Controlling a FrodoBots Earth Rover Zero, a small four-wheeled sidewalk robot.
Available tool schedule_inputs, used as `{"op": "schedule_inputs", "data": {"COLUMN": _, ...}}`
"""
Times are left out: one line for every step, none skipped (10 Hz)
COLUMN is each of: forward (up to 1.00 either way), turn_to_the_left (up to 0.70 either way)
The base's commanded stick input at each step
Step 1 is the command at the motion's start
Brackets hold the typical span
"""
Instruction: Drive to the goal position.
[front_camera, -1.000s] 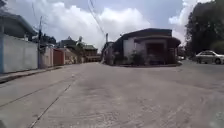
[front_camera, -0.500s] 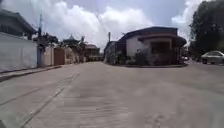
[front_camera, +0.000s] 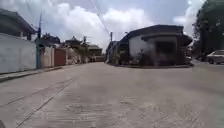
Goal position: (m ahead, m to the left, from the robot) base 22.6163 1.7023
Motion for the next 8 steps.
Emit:
{"op": "schedule_inputs", "data": {"forward": 1.0, "turn_to_the_left": 0.0}}
{"op": "schedule_inputs", "data": {"forward": 1.0, "turn_to_the_left": 0.0}}
{"op": "schedule_inputs", "data": {"forward": 1.0, "turn_to_the_left": 0.0}}
{"op": "schedule_inputs", "data": {"forward": 1.0, "turn_to_the_left": 0.0}}
{"op": "schedule_inputs", "data": {"forward": 1.0, "turn_to_the_left": 0.0}}
{"op": "schedule_inputs", "data": {"forward": 1.0, "turn_to_the_left": 0.0}}
{"op": "schedule_inputs", "data": {"forward": 1.0, "turn_to_the_left": 0.0}}
{"op": "schedule_inputs", "data": {"forward": 1.0, "turn_to_the_left": 0.0}}
